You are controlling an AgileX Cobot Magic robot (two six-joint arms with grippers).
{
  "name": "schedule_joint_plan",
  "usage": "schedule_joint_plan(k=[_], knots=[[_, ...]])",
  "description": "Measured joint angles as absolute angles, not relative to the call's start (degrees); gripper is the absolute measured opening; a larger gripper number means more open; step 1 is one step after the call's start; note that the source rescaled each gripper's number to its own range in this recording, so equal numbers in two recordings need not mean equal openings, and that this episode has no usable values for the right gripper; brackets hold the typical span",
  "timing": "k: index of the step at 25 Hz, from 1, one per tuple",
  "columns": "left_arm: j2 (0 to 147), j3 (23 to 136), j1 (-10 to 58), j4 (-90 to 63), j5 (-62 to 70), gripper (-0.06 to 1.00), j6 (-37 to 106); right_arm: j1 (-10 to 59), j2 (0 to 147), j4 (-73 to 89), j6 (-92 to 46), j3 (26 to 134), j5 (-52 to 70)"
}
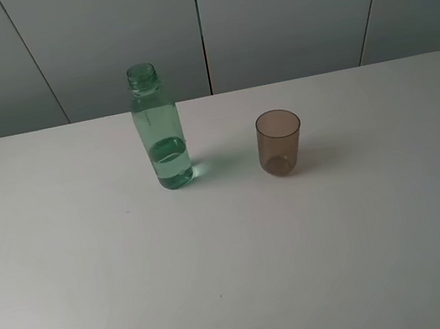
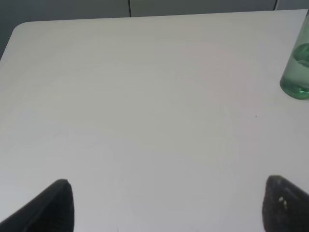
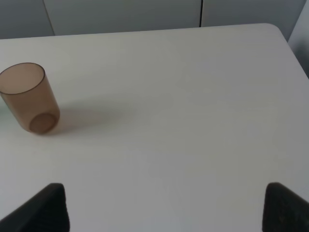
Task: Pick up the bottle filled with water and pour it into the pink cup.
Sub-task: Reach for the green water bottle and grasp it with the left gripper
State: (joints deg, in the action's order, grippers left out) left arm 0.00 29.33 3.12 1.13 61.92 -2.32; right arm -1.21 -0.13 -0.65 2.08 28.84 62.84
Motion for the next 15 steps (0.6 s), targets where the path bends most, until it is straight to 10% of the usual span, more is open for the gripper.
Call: schedule_joint_plan(k=[15], knots=[[0.0, 29.33, 3.12, 1.13, 61.92, 1.0, -2.32, -1.21, -0.13, -0.65, 2.08, 28.84, 62.84]])
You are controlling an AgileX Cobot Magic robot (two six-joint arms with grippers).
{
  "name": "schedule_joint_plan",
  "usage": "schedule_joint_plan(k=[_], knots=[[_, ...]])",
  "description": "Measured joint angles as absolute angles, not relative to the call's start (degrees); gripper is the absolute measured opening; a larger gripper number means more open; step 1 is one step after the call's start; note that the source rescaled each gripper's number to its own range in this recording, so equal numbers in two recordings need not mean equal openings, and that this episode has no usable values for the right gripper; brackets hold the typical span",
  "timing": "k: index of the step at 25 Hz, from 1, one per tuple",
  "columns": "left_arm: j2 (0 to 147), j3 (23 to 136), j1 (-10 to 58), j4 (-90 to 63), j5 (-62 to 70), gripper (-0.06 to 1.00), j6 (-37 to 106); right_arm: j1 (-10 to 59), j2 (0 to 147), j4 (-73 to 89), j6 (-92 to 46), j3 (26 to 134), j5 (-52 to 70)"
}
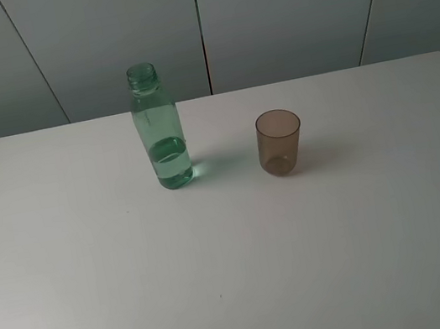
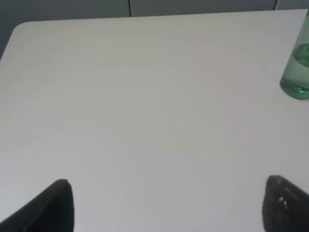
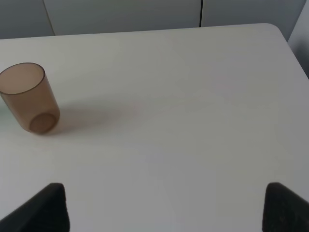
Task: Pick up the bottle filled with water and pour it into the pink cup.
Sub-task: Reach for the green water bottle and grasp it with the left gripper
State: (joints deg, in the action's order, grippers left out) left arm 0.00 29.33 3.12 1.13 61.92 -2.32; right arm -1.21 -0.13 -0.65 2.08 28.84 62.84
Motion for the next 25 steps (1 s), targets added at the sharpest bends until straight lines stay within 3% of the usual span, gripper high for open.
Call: schedule_joint_plan(k=[25], knots=[[0.0, 29.33, 3.12, -2.83, 61.92, 1.0, -0.61, -1.21, -0.13, -0.65, 2.08, 28.84, 62.84]])
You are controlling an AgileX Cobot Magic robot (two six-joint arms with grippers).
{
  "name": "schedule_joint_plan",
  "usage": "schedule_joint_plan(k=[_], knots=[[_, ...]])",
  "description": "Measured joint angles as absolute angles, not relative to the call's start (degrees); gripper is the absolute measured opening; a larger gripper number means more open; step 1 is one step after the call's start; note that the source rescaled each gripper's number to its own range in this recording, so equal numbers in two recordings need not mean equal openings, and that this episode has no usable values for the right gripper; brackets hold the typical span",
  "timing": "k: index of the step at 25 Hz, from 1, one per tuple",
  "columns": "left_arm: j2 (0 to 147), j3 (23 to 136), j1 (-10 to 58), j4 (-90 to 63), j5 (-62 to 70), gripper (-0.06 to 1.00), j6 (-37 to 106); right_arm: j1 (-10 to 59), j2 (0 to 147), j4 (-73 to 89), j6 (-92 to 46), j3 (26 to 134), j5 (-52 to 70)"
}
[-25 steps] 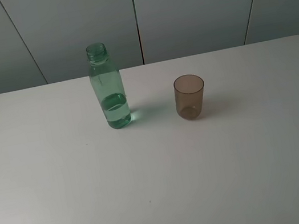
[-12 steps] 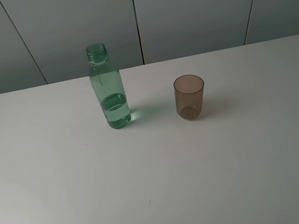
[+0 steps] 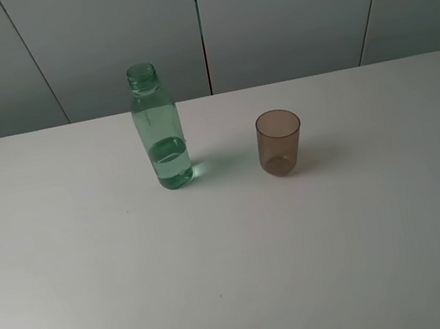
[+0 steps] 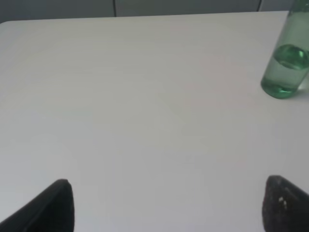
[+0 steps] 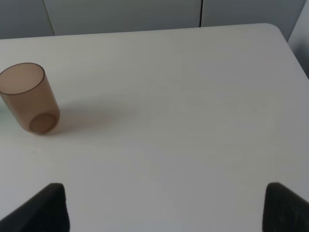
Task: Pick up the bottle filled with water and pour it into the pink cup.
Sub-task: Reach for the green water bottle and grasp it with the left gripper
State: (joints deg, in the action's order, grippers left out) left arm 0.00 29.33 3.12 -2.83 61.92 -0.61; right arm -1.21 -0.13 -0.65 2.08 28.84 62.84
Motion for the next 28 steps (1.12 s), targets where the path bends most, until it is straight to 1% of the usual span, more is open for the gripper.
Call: schedule_joint_plan(k=[2, 5, 8, 13, 21, 24, 28], knots=[[0.21, 29.33, 3.12, -4.75, 61.76, 1.0, 0.82, -1.21, -0.13, -0.65, 2.08, 28.84, 62.84], [4.45, 31.22, 3.12, -9.2, 59.14, 1.0, 1.79, -1.21, -0.13, -0.65, 2.08, 28.84, 62.84], [11.73, 34.8, 3.12, -13.26, 55.18, 1.0, 5.02, -1.21, -0.13, -0.65, 2.08, 28.84, 62.84], [24.77, 39.44, 3.12, -14.78, 50.05, 1.0, 10.8, -1.21, -0.13, -0.65, 2.08, 28.84, 62.84], [41.35, 40.28, 3.26, -19.27, 42.7, 1.0, 18.24, -1.21, -0.13, -0.65, 2.08, 28.84, 62.84], [46.48, 40.28, 6.09, -19.4, 39.87, 1.0, 19.58, -1.21, -0.13, -0.65, 2.08, 28.84, 62.84], [53.36, 40.28, 14.55, -19.4, 35.41, 1.0, 20.64, -1.21, -0.13, -0.65, 2.08, 28.84, 62.84]])
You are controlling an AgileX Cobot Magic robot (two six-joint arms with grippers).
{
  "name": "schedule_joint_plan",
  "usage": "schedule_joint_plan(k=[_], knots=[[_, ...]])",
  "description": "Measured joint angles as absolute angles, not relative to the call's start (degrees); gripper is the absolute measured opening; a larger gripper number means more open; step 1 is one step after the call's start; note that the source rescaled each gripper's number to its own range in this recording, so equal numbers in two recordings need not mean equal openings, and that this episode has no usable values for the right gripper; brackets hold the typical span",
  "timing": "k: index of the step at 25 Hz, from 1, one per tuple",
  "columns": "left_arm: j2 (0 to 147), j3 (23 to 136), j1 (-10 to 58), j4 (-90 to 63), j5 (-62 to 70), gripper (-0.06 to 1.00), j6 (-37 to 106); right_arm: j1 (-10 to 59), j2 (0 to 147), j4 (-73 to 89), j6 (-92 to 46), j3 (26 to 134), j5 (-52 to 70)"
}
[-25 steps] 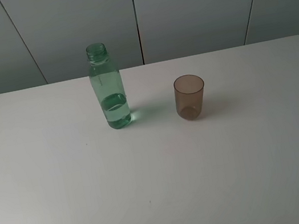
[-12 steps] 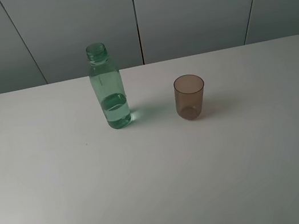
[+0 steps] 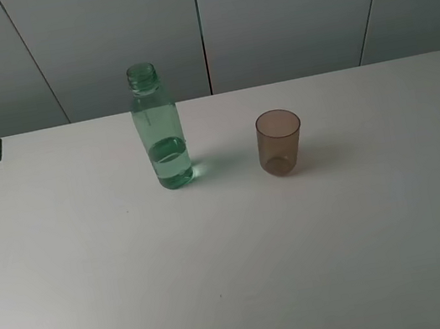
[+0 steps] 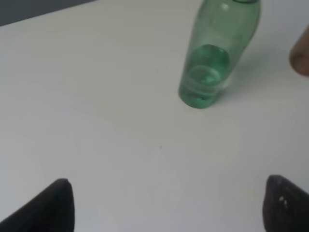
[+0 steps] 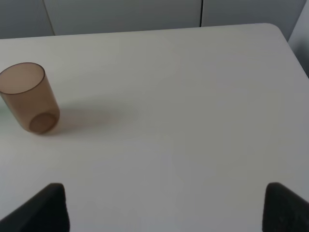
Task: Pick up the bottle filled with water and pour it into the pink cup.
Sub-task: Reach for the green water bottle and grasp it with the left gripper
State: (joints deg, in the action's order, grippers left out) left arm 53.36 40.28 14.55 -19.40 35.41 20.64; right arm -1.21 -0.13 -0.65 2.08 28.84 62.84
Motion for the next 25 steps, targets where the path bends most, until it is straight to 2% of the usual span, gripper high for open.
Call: schedule_joint_plan(k=[4, 7, 13, 25], knots=[[60.97, 40.28, 24.39, -19.62, 31.42, 1.0, 22.24, -1.21, -0.13, -0.65, 2.08, 28.84, 62.84], [66.28, 40.28, 28.47, -19.62, 28.48, 1.0, 22.58, -1.21, -0.13, -0.65, 2.08, 28.84, 62.84], [73.09, 39.99, 29.1, -19.62, 23.65, 1.0, 22.3, -1.21, -0.13, -0.65, 2.08, 28.84, 62.84], [78.57, 24.39, 29.12, -17.93, -7.0, 1.0, 20.07, -1.21, -0.13, -0.65, 2.18, 28.84, 62.84]])
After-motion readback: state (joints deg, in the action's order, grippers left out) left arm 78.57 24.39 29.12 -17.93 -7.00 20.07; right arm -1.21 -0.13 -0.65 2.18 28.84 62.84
